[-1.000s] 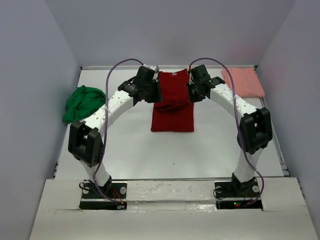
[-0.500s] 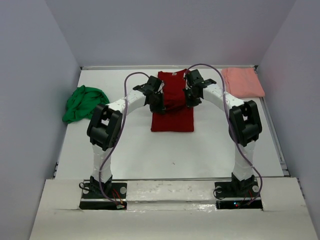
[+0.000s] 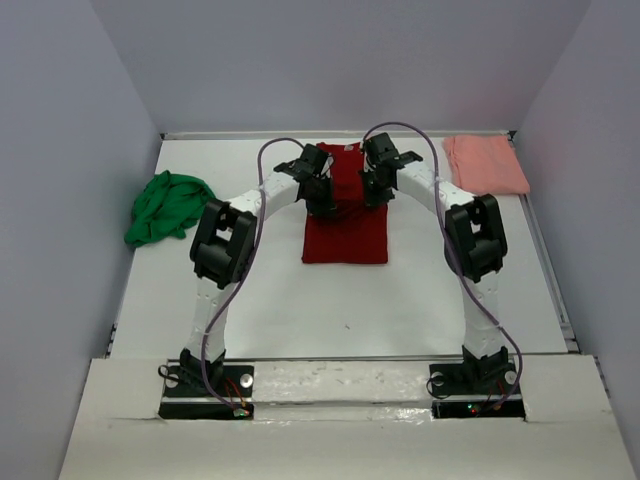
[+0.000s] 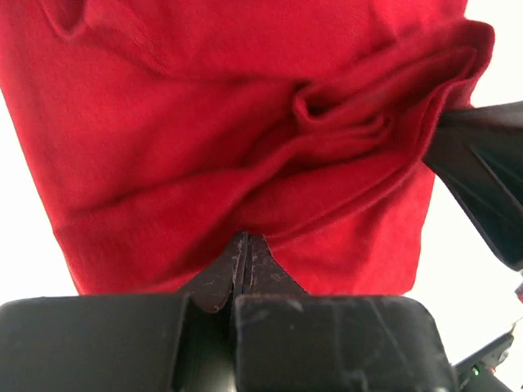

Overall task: Fold and stack the t-shirts
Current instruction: Fold the tshirt

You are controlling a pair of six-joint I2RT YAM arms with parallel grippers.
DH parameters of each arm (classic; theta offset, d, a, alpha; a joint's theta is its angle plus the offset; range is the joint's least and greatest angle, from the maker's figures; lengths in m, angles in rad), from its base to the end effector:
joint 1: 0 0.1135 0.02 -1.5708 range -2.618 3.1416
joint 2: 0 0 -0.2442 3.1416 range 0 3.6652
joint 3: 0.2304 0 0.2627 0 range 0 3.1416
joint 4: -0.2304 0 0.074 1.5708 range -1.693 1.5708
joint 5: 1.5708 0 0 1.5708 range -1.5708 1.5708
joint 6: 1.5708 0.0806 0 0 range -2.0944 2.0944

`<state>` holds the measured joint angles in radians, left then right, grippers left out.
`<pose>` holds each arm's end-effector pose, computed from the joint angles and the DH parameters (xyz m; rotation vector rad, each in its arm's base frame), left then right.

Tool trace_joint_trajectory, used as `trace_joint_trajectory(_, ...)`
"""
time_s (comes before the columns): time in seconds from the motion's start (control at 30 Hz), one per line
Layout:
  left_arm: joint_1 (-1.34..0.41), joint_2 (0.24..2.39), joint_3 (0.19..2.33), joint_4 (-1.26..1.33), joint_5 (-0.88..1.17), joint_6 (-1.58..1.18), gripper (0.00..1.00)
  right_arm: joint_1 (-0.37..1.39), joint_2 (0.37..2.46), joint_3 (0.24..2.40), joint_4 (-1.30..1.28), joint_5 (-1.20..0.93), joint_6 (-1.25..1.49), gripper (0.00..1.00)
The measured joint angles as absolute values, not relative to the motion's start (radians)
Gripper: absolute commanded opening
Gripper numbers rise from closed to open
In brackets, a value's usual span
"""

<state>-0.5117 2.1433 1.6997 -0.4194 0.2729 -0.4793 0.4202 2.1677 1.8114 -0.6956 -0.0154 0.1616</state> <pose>0.4320 -0.2675 0.1480 0.1701 2.5391 -0.7535 0.4510 0.2029 0.1482 -0.3458 2.6175 0.2205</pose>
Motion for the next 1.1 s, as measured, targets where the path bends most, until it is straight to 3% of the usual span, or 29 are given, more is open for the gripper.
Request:
trace_joint_trajectory(0.6,-0.460,2.312,1.971,-0.553,0.235,-0.455,0.00,0.400,2.379,2.049,-0.736,-0.012,0.155,0.00)
trace_joint_trajectory(0.87,-0.458,2.214,1.969,-0.603,0.168,-0.427,0.00,0.371,2.430,2.131,-0.752,-0.017,0.157,0.00)
trace_joint_trajectory(1.1,-0.470,2.041,1.819,-0.548,0.168,-0.427,0.00,0.358,2.449,2.161,-0.752,-0.014,0.157,0.00)
